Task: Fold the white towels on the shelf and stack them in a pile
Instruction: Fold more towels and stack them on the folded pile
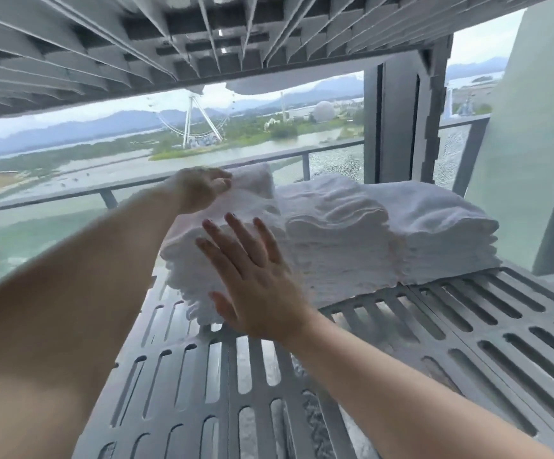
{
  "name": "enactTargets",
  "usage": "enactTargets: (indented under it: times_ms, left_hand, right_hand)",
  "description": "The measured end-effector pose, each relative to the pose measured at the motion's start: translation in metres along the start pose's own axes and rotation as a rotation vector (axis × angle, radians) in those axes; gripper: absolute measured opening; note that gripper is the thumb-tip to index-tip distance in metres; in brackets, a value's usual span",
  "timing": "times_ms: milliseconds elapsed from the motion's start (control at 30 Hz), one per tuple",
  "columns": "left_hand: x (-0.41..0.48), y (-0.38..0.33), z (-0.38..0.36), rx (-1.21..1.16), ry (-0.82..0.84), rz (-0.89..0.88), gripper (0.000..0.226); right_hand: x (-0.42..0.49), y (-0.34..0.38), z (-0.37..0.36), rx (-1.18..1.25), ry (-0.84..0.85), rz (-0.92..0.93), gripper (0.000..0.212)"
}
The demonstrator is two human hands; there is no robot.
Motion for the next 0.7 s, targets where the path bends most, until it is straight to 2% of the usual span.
enactTargets:
  times_ms: [100,267,433,500,567,633,700]
  left_hand:
    - [0.011,0.014,-0.009,-0.048,0.084,-0.003,0.045]
    - [0.025,0.028,-0.039,-0.39,0.203,0.017,0.041]
    - [0.027,0.015,-0.037,-0.174,0.18,0.0,0.043]
    - [0.028,0.014,-0.033,-0.205,0.242,-0.039,0.04]
    - [0.029,0.019,-0.036,-0.348,0.288,-0.056,0.038]
    - [0.025,0.026,-0.045,-0.422,0.209,-0.051,0.039]
    - [0.02,0.027,-0.049,-0.351,0.101,-0.045,0.042]
  right_hand:
    - [0.006,0.005,-0.023,-0.101,0.082,-0.074,0.077]
    - [0.008,0.002,-0.045,-0.222,0.135,-0.172,0.079]
    - [0.005,0.009,-0.044,-0.255,0.13,-0.222,0.076]
    - [0.005,0.012,-0.045,-0.269,0.118,-0.238,0.075]
    - [0.007,0.015,-0.049,-0.287,0.117,-0.251,0.073]
    - [0.008,0.018,-0.053,-0.314,0.135,-0.249,0.073]
    - [0.009,0.021,-0.055,-0.34,0.158,-0.246,0.073]
Point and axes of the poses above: each hand's wrist, its own x-axis towards the middle knuckle, its own z-axis out of the back of the hand, y = z × x, the point moved 1 cm from there along x, towards the middle knuckle, and after that the axes turned 3 degrees about y, right-handed, at the moved point
